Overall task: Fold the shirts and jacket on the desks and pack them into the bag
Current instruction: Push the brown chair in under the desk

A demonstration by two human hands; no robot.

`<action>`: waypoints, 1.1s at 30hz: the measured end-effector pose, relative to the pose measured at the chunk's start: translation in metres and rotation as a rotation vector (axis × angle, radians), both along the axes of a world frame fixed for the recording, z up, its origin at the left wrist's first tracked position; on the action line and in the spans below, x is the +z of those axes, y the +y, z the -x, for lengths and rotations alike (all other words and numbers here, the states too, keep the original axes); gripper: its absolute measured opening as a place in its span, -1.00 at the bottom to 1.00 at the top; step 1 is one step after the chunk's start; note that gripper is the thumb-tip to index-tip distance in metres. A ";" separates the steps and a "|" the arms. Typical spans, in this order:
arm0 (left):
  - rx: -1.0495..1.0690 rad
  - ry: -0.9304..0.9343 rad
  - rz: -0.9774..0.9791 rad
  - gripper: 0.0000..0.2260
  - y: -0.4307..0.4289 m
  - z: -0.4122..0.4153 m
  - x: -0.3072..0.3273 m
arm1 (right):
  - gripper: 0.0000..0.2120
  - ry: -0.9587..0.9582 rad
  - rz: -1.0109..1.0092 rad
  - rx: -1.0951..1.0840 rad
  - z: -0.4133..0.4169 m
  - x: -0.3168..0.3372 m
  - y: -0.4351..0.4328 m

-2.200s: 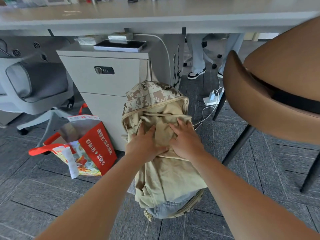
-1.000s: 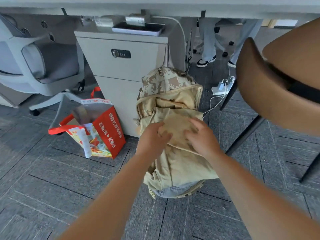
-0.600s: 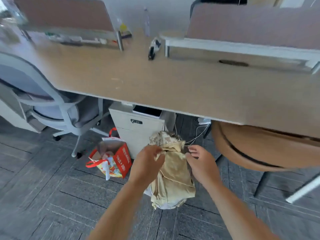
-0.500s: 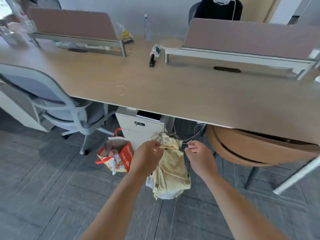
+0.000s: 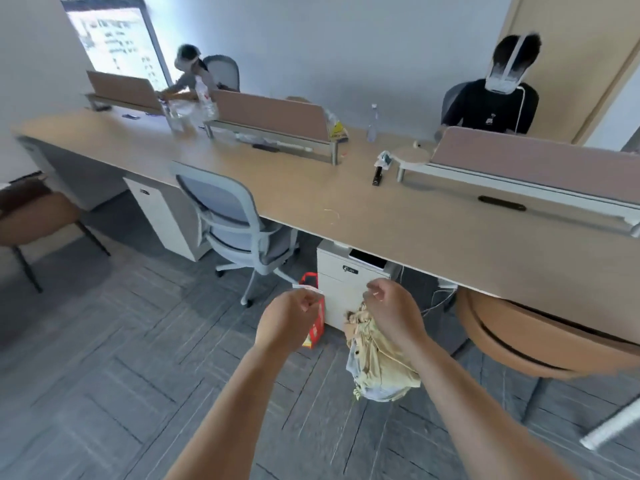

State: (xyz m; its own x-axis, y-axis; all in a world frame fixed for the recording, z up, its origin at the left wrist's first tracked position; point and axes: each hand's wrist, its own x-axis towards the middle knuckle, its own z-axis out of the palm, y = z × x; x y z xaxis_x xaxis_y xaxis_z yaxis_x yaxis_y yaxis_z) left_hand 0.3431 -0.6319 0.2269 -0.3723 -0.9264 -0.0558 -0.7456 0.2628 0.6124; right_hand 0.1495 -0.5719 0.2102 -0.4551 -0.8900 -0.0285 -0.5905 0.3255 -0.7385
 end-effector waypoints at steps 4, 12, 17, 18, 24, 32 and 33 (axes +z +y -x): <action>0.086 0.020 0.013 -0.89 -0.016 -0.104 0.005 | -0.75 0.052 0.043 0.106 -0.111 0.012 -0.041; 0.306 0.039 0.053 -0.74 -0.064 -0.353 0.014 | -0.77 -0.013 0.054 0.352 -0.351 0.008 -0.119; 0.453 0.042 0.031 -0.73 -0.094 -0.476 0.003 | -0.77 0.014 0.013 0.516 -0.467 0.006 -0.184; 0.480 0.041 0.026 -0.73 -0.103 -0.495 0.000 | -0.77 0.011 0.009 0.538 -0.487 0.004 -0.198; 0.583 0.031 -0.001 -0.75 -0.186 -0.573 -0.015 | -0.76 0.024 0.000 0.668 -0.579 -0.018 -0.299; 0.685 -0.057 0.011 -0.75 -0.362 -0.669 -0.003 | -0.71 0.036 0.057 0.837 -0.675 -0.026 -0.501; 0.704 -0.062 0.026 -0.75 -0.381 -0.683 0.005 | -0.68 0.048 0.065 0.865 -0.690 -0.021 -0.525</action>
